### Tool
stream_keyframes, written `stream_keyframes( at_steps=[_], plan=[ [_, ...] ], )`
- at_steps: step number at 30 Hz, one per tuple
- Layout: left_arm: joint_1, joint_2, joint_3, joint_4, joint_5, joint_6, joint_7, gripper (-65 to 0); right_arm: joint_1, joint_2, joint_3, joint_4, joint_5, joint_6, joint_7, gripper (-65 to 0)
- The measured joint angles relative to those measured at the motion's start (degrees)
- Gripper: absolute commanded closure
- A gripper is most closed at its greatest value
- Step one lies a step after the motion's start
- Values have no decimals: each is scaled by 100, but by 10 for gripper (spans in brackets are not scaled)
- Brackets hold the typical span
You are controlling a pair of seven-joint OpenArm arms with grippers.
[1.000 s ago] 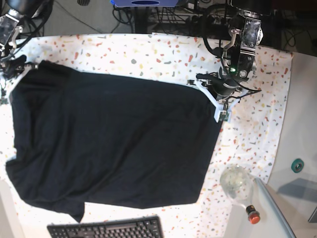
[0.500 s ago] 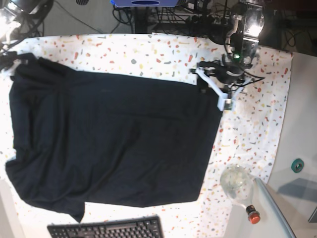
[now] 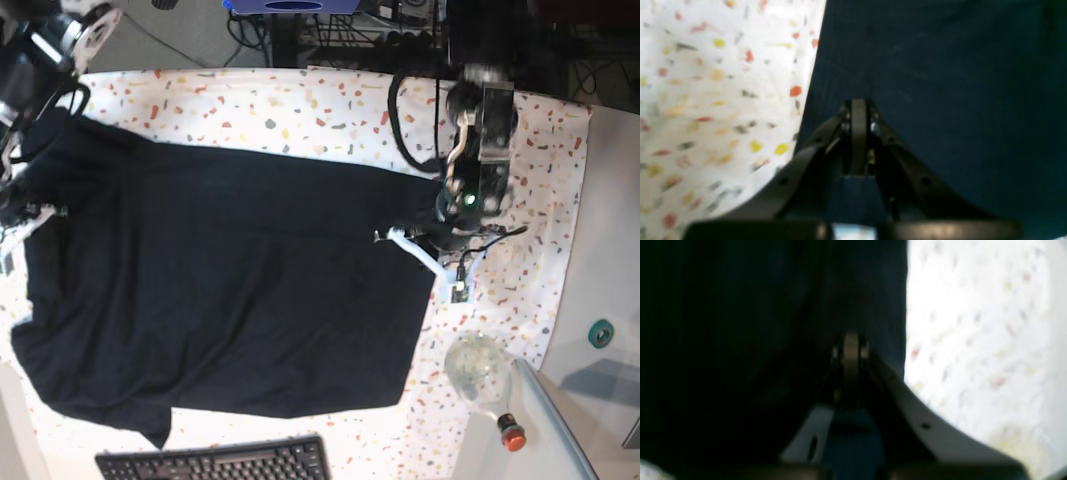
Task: Layout the t-shirt on the table in an organized manner, then fold the t-shirt properly
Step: 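Pull the shirt edges with both grippers to smooth it flat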
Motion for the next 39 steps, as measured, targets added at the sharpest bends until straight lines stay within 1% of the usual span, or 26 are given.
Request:
stream_keyframes(
  at_steps=[1, 2, 4, 5, 7, 9, 10, 11, 12, 14, 16, 18, 20, 22, 25, 26, 28, 31, 32, 33, 34, 35, 36, 37, 38, 39],
  plan=[
    [-120, 42, 15, -400, 28, 22, -199, 0, 111, 116, 92, -413, -66, -140, 140, 0],
    [-236, 52, 26, -778, 39, 39, -614, 0, 262, 260, 114, -835, -92, -258, 184, 0],
    [-317, 55, 35, -1331, 20, 15, -988, 0, 444, 479, 37, -1467, -50, -461, 409, 0],
    [-317, 66, 37, -1530, 22, 22, -1220, 0, 531, 562, 7, -1733, -28, -629, 470, 0],
    [-323, 44, 37, -1602, 9, 13, -1252, 0, 566, 656, 2, -1976, 9, -804, 546, 0],
    [-278, -87, 48, -1655, -66, -90, -1311, 0, 531, 695, 28, -2055, 26, -874, 603, 0],
    [-170, -131, 42, -1624, -50, -59, -1414, 0, 494, 706, 35, -2046, 33, -916, 614, 0],
    [-42, -164, 7, -1554, -50, -72, -1541, 0, 450, 713, 37, -2041, 48, -1027, 632, 0],
    [70, -195, -7, -1478, -72, -72, -1611, 0, 400, 713, 39, -2033, 79, -1241, 660, 0],
    [286, -273, -20, -1252, -59, -87, -1593, 0, 278, 721, 39, -1998, 129, -1591, 765, 0],
    [470, -378, -20, -1043, -92, -90, -1508, 0, 225, 719, 39, -1915, 151, -1665, 737, 0],
    [614, -413, -35, -887, -74, -85, -1517, 0, 127, 647, 39, -1641, 63, -1735, 549, 0],
    [623, -411, -35, -824, -68, -50, -1414, 0, -46, 433, 79, -1158, -61, -1871, 433, 0],
    [579, -413, -39, -820, -50, -44, -1335, 0, -199, 173, 127, -557, -74, -1858, 273, 0],
    [448, -411, -42, -813, -63, -42, -1156, 0, -264, -155, 79, 463, -31, -1803, -225, 0],
    [398, -413, -44, -769, -57, -31, -1019, 0, -295, -234, 63, 815, -9, -1775, -332, 0],
    [439, -411, -103, -372, -35, 9, -955, 0, -442, -343, 50, 1467, 20, -1770, -358, 0],
    [647, -337, -704, 581, -79, -52, -507, 0, -765, -426, 153, 2127, -37, -1797, -446, 0],
    [741, -328, -953, 828, -164, -48, -278, 0, -861, -433, 164, 2197, -9, -1797, -485, 0],
    [859, -361, -1174, 999, -387, -118, -260, 0, -918, -428, 166, 2181, 155, -1764, -581, 0],
    [1003, -409, -1412, 1093, -682, -280, -197, 0, -957, -422, 186, 2131, 417, -1600, -684, -12],
    [1128, -448, -1633, 1108, -1043, -509, -114, 0, -973, -424, 293, 2044, 767, -1335, -686, -92],
    [1279, -476, -1871, 1097, -1453, -647, -66, 0, -957, -439, 448, 1912, 1233, -1038, -763, -183],
    [1434, -560, -2024, 1084, -1729, -691, -59, -76, -949, -448, 623, 1773, 1434, -785, -791, -261],
    [1591, -675, -2124, 1064, -1954, -734, -44, -221, -944, -450, 848, 1626, 1646, -627, -796, -338],
    [1722, -796, -2146, 1062, -2186, -743, -83, -327, -960, -442, 1043, 1539, 1681, -492, -778, -383]
  ],
)
